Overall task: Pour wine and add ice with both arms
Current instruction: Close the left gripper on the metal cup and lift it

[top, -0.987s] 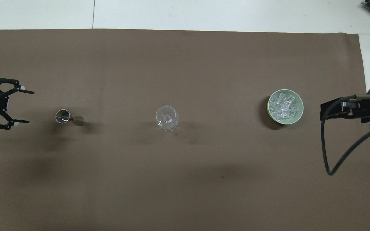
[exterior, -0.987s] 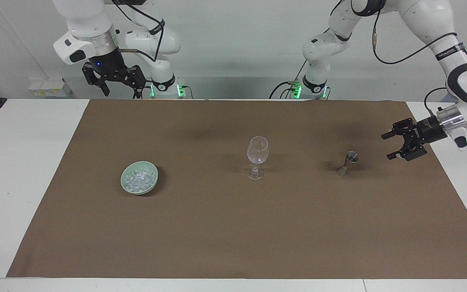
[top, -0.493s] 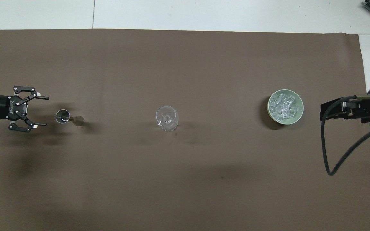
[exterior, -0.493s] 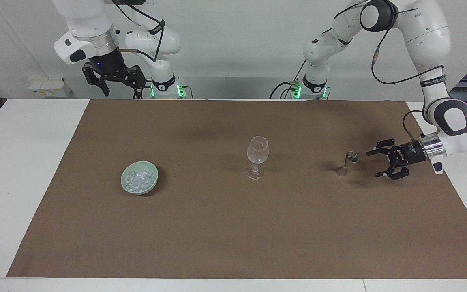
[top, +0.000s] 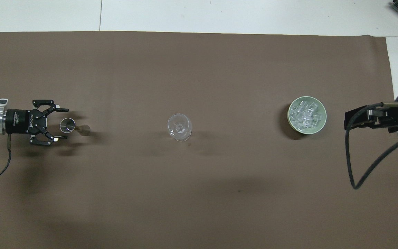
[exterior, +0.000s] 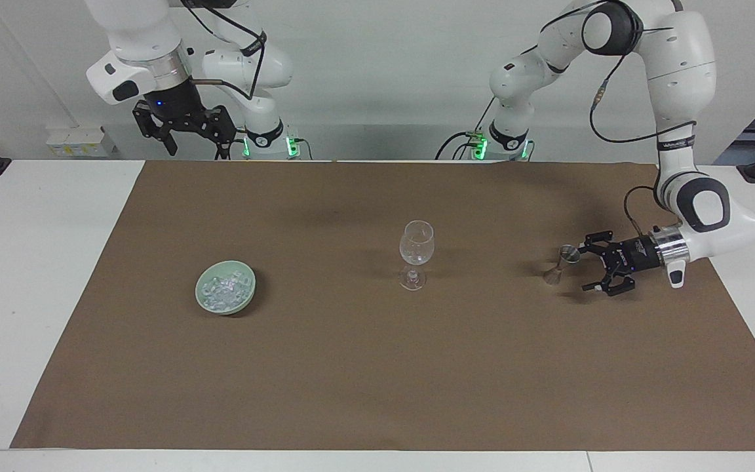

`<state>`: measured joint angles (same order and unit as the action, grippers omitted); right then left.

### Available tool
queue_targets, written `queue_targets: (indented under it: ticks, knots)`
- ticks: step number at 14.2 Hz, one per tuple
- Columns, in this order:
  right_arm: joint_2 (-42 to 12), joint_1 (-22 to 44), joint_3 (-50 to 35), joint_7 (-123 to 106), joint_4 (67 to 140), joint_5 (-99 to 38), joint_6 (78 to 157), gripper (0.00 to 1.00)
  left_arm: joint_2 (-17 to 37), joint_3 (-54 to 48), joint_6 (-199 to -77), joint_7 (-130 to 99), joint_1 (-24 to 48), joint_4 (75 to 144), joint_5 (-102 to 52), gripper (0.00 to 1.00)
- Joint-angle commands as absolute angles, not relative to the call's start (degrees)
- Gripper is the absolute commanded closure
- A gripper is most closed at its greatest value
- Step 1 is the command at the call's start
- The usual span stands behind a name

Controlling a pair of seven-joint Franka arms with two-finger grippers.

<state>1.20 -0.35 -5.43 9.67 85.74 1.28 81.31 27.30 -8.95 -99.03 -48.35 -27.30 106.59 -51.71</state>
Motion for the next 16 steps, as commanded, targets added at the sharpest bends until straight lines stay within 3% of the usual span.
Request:
queue_targets:
  ticks: [1,5,16]
  knots:
    - [1.76,-1.32,-5.8,8.7,86.57,0.88,82.44,0.0,26.02,-8.61,-100.63,-47.73,-26.37,109.6,-53.87,0.0]
    - [1.85,-1.23,-5.8,8.7,86.57,0.88,82.44,0.0,24.52,-9.05,-101.95,-43.34,-25.58,113.11,-57.65,0.0]
    - [1.84,-1.23,-5.8,8.7,86.57,0.88,82.44,0.0,23.38,-8.7,-101.43,-40.17,-26.37,114.96,-58.27,0.0]
